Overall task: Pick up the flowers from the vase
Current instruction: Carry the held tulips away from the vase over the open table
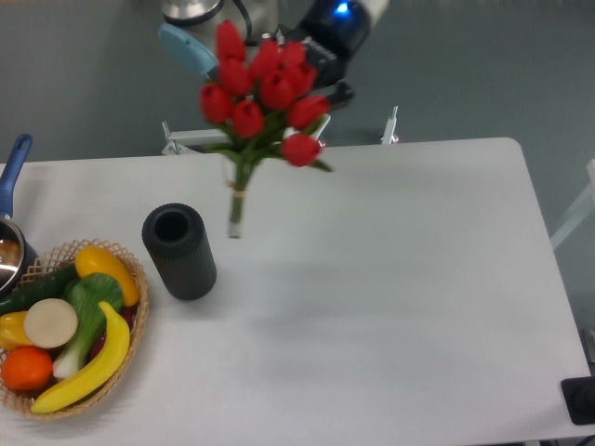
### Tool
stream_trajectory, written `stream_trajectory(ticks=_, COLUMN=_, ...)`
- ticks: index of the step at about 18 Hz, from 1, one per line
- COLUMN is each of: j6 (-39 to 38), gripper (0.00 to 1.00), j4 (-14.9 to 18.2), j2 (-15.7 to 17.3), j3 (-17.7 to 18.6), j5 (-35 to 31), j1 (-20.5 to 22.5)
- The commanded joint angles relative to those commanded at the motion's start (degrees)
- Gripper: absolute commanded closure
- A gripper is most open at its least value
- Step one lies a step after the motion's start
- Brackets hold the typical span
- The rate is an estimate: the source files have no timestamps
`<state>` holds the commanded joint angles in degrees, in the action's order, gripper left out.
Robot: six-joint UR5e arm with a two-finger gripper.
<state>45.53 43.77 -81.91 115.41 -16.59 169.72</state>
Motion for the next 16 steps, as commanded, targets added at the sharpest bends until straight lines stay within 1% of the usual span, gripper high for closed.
stream_trajectory(ticks=1, j6=0.17, gripper=1.0, j4=0.0, j2=-0.09, j3=-0.53, j5=-3.94, j1=0.0)
stream_trajectory(ticks=3, j6=0.26, gripper=1.0, j4=0.26, j2=-0.09, j3=-0.01, j5=-15.09, j1=0.96)
stream_trajectory(ticks=4, j6=0.52, gripper=1.0, j4=0.26, j2=-0.09, j3=0.43, j5=-18.53, j1=1.14)
stream_trajectory(ticks=6, j6=2.27, gripper=1.0, j4=0.26, j2=-0.09, j3=0.26, j5=-23.2, j1=1.06)
stream_trajectory(ticks=8, j6=7.27, gripper=1.0, j4=0.53, j2=-1.4, j3=0.25, j5=-30.48, j1=1.14)
stream_trajectory(ticks=10, j6=9.31, gripper=1.0, j4=1.23, j2=-2.81, j3=-0.01, j5=-37.87, j1=0.1)
stream_trajectory(ticks=16, j6=13.8, gripper=1.0, j4=1.41, j2=-7.47, j3=-1.32, j5=-50.8, j1=-1.14)
